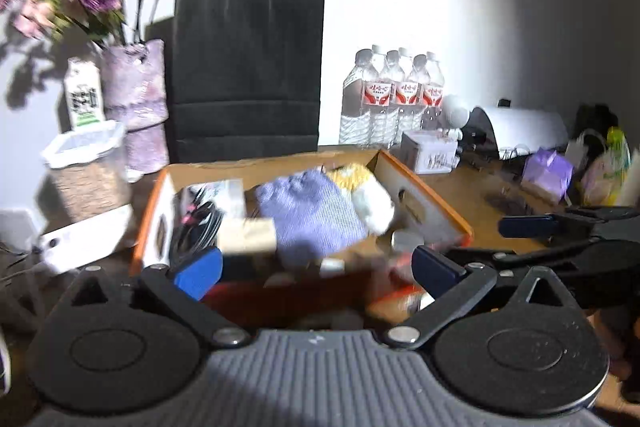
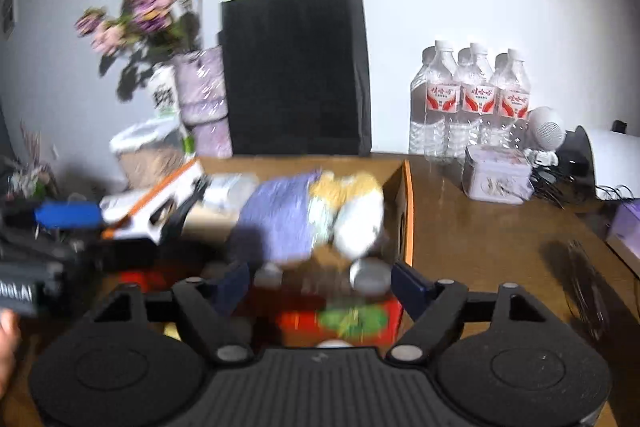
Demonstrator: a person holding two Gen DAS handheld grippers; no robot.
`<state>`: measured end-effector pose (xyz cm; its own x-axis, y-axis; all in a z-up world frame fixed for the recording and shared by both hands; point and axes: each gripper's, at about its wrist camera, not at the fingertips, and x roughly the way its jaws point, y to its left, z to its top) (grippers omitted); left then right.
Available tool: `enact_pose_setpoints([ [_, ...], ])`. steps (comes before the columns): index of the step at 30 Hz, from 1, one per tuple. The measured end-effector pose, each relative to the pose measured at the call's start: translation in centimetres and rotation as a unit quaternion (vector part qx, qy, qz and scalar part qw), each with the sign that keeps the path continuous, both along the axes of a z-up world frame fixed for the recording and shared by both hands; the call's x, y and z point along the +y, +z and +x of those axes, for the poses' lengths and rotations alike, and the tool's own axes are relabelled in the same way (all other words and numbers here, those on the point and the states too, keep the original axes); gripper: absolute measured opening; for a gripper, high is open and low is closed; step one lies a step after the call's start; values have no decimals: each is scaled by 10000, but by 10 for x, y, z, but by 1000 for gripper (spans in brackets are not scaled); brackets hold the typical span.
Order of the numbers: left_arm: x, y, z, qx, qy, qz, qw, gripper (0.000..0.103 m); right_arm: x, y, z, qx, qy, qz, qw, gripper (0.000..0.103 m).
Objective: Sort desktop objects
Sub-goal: 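Withdraw both open tools from the box back over the table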
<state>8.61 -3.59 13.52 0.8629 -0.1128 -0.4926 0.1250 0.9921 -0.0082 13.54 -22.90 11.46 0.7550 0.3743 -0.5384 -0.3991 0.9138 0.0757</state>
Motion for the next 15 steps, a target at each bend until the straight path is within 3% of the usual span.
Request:
enact_pose_setpoints([
  [5, -8, -34, -51, 117, 90, 241, 9996, 103, -4, -39, -55, 97, -39, -314, 9995, 80],
  [10, -1, -64, -81, 423, 237, -145, 9987, 103, -9, -66, -91, 323, -110, -178, 9993, 80],
  [15, 3, -85, -105, 316, 473, -9, 9984, 103, -9, -80, -120, 250, -120, -324, 9991, 83],
])
